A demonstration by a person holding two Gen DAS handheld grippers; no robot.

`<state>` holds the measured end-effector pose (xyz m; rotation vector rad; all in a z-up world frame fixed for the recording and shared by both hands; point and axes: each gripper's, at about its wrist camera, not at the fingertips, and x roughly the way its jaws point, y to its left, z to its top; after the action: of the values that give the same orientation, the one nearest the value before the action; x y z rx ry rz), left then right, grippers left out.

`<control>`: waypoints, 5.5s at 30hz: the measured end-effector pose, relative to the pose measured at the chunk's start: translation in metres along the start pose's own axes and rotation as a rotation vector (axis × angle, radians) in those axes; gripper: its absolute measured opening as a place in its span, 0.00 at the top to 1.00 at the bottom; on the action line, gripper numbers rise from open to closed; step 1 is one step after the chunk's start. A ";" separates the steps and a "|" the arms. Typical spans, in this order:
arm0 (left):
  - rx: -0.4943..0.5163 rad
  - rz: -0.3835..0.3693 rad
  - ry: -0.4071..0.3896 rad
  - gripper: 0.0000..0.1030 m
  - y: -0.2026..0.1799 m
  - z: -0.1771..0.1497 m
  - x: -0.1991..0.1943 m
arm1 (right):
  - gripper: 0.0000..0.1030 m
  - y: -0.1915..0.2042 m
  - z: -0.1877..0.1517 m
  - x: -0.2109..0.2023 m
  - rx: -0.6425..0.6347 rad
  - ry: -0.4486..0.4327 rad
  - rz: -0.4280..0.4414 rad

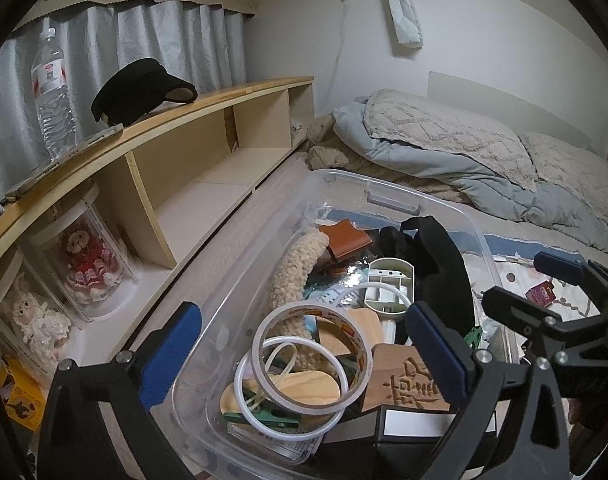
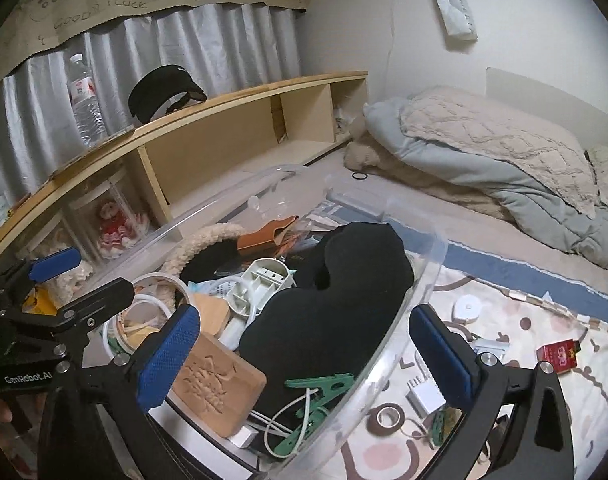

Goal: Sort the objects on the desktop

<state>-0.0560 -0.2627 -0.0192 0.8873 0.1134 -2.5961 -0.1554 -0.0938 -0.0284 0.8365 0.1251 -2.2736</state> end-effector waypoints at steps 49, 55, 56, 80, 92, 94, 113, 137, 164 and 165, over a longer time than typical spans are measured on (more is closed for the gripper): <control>0.136 -0.218 -0.039 0.00 -0.169 0.017 -0.023 | 0.00 -0.149 -0.038 -0.113 0.100 -0.065 -0.282; 0.140 -0.235 -0.039 0.00 -0.184 0.018 -0.023 | 0.00 -0.164 -0.042 -0.119 0.116 -0.070 -0.308; 0.138 -0.240 -0.038 0.00 -0.186 0.018 -0.023 | 0.00 -0.167 -0.043 -0.120 0.119 -0.071 -0.313; 0.255 -0.322 -0.020 0.00 -0.249 -0.001 -0.012 | 0.00 -0.233 -0.083 -0.082 0.167 0.044 -0.402; 0.255 -0.328 -0.007 0.00 -0.256 -0.005 0.000 | 0.00 -0.261 -0.122 0.011 0.352 0.260 -0.286; 0.249 -0.337 -0.006 0.00 -0.256 -0.004 0.001 | 0.00 -0.259 -0.126 0.025 0.363 0.292 -0.267; 0.261 -0.362 0.059 0.10 -0.276 -0.009 0.026 | 0.00 -0.264 -0.182 0.053 0.396 0.497 -0.236; 0.279 -0.241 0.381 0.32 -0.335 -0.080 0.126 | 0.00 -0.281 -0.236 -0.035 0.279 0.558 -0.247; 0.165 -0.254 0.487 0.73 -0.307 -0.091 0.164 | 0.00 -0.255 -0.227 -0.122 0.272 0.440 -0.215; 0.174 -0.257 0.472 0.73 -0.306 -0.089 0.159 | 0.00 -0.261 -0.228 -0.123 0.289 0.432 -0.220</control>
<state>-0.2396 -0.0177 -0.2012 1.6346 0.1388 -2.5978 -0.1357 0.2443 -0.1707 1.5280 0.0872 -2.3085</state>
